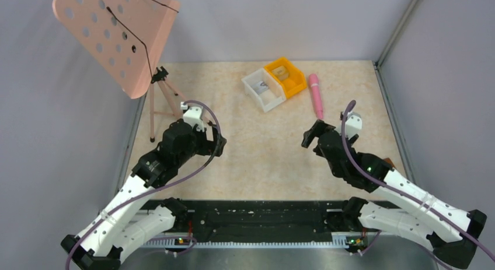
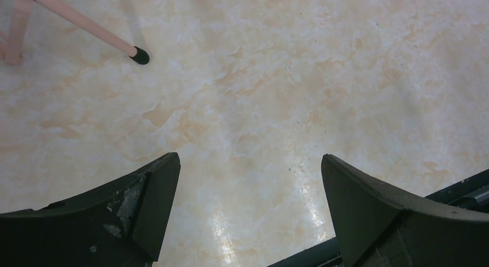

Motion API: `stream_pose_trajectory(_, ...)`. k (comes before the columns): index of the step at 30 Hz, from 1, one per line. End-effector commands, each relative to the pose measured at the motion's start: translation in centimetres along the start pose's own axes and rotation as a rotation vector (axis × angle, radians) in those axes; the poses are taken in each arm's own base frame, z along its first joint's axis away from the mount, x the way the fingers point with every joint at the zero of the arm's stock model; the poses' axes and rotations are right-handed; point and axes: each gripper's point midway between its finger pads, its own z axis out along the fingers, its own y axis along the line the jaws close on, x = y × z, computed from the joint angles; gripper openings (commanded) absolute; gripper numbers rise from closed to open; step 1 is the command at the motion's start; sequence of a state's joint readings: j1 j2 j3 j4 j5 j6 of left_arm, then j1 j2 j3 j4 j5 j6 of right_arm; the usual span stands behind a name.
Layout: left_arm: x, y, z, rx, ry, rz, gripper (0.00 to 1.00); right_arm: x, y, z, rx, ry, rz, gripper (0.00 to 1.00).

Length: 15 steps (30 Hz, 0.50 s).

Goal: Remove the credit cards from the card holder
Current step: Move the card holder to the center of the board.

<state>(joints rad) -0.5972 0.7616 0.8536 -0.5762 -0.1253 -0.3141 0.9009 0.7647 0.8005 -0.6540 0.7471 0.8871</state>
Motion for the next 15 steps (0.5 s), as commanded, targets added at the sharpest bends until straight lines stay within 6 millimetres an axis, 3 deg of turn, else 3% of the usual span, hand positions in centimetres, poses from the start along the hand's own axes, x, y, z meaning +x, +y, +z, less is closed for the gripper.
stream_pose_trajectory(1, -1.1, 0.2, -0.2, -0.01, -0.059, 0.0, 0.98, -3.1, -0.9, 0.5, 0.117, -0.112, 0.037, 0.95)
stream_pose_trajectory(6, -0.9, -0.4, -0.1, 0.024, -0.051, -0.006, 0.97, -4.4, -4.2, 2.8, 0.3, -0.077, 0.043, 0.91)
stream_pose_trajectory(10, -0.7, -0.6, 0.0, 0.034, -0.039, -0.008, 0.97, -4.9, -8.9, 4.5, 0.485, -0.048, 0.056, 0.9)
stream_pose_trajectory(15, -0.5, -0.8, 0.0, 0.043, -0.035, -0.012, 0.97, -4.2, -14.8, 4.9, 0.688, -0.017, 0.203, 0.82)
